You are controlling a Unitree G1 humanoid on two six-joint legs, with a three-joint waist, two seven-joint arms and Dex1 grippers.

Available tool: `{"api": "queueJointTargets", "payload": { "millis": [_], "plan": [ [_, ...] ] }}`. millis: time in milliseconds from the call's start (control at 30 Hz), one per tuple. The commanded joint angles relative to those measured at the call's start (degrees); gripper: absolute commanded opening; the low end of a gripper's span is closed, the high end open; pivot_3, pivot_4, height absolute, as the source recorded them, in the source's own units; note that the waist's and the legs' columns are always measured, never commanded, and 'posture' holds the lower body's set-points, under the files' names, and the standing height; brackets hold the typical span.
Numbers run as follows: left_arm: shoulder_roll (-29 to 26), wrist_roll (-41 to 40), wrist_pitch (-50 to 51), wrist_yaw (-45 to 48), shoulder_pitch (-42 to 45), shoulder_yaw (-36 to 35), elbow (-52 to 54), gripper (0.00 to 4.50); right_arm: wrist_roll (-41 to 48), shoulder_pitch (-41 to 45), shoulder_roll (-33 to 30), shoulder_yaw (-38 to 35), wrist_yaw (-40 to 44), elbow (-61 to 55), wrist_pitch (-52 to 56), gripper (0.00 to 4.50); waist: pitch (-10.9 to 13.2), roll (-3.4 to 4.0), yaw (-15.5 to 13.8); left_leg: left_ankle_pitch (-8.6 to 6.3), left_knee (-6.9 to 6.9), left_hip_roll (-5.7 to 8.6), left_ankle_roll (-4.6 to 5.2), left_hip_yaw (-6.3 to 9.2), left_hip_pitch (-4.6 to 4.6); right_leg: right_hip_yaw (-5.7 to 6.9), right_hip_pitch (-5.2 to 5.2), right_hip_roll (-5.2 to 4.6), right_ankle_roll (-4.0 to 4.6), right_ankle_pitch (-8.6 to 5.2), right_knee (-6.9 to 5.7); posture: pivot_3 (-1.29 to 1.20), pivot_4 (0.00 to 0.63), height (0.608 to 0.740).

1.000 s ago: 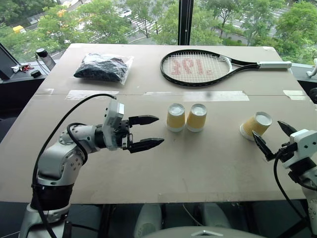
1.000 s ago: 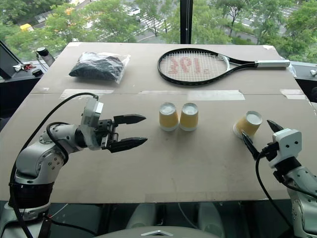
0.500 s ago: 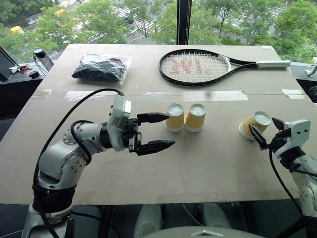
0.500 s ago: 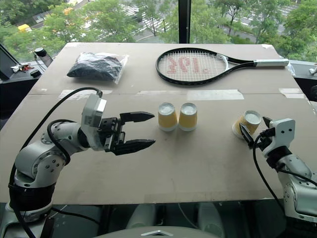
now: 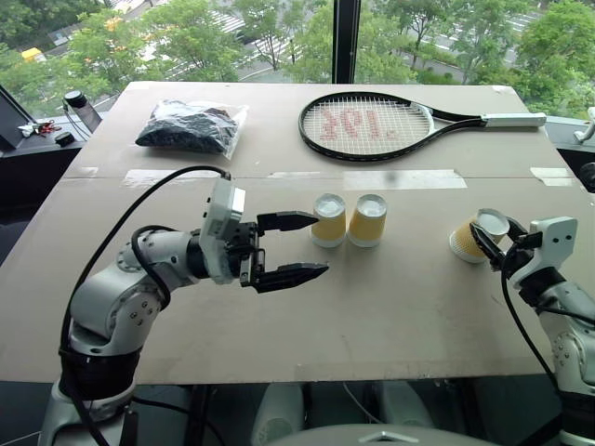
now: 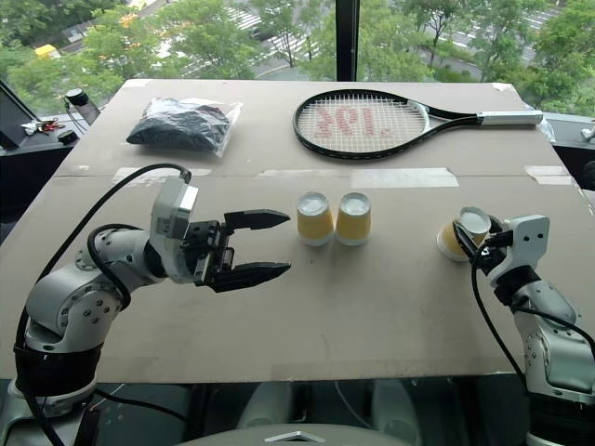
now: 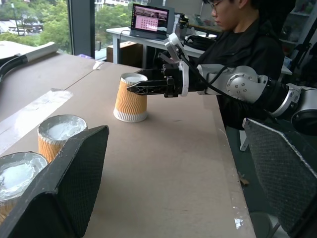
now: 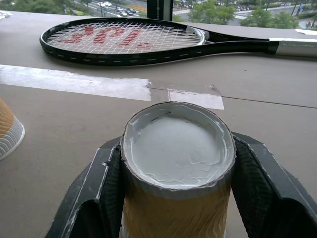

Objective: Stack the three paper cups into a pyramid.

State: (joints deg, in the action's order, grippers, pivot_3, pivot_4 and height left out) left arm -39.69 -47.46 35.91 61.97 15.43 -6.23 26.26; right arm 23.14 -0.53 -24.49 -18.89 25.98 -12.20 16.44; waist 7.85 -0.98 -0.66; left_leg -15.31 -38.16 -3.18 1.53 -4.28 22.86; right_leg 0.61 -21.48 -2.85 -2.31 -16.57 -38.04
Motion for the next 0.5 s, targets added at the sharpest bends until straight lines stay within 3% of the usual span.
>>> {"api": "queueJointTargets", "payload": {
  "millis": [33, 200, 300, 433, 500],
  "plan": [
    [0.3, -0.8, -1.4, -1.1, -0.8, -1.2, 2.4, 4.5, 1.8, 0.3, -1.7, -1.5, 1.6, -3.1, -0.2, 2.2, 0.0, 0.0, 0.0, 0.0, 0.0, 0.0, 0.0, 0.0, 0.0, -0.01, 0.0, 0.0, 0.0, 0.0, 0.0, 0.0, 0.15, 0.74],
    [4.1, -0.3, -4.9, -5.6, -2.7, -3.9, 0.4, 4.5, 9.4, 3.3, -6.3, -0.7, 5.8, -12.2, 6.3, 2.2, 0.1, 0.21, 0.1, -0.02, 0.0, -0.02, 0.03, -0.01, 0.01, -0.03, -0.01, -0.02, 0.0, 0.0, 0.0, 0.0, 0.15, 0.74],
    [3.6, 1.1, -7.1, -4.1, -5.5, -5.4, -0.6, 4.5, 14.0, 8.3, -9.3, 0.5, 6.5, -15.8, 11.5, 2.2, 0.1, 0.23, 0.8, -0.09, 0.01, -0.03, 0.16, -0.01, 0.0, -0.03, -0.02, 0.0, -0.01, 0.01, -0.01, 0.0, 0.15, 0.74],
    [1.9, -1.2, -8.2, -2.2, -11.4, -11.6, -1.8, 4.5, 23.0, 25.1, -13.7, 5.9, 8.0, -15.9, 23.4, 2.2, 0.3, 0.29, 1.8, -0.1, 0.07, -0.06, 0.16, 0.0, 0.0, -0.04, -0.08, 0.02, 0.01, 0.01, -0.01, 0.0, 0.15, 0.74],
    [1.9, -1.8, -8.8, -2.0, -14.1, -14.0, -1.6, 4.5, 23.2, 30.9, -14.2, 8.8, 8.3, -14.0, 26.3, 2.2, 0.4, 0.29, 1.9, -0.1, 0.09, -0.06, 0.17, 0.02, -0.02, -0.16, -0.15, 0.02, 0.01, 0.02, -0.02, 0.0, 0.15, 0.74]
  ]
}}
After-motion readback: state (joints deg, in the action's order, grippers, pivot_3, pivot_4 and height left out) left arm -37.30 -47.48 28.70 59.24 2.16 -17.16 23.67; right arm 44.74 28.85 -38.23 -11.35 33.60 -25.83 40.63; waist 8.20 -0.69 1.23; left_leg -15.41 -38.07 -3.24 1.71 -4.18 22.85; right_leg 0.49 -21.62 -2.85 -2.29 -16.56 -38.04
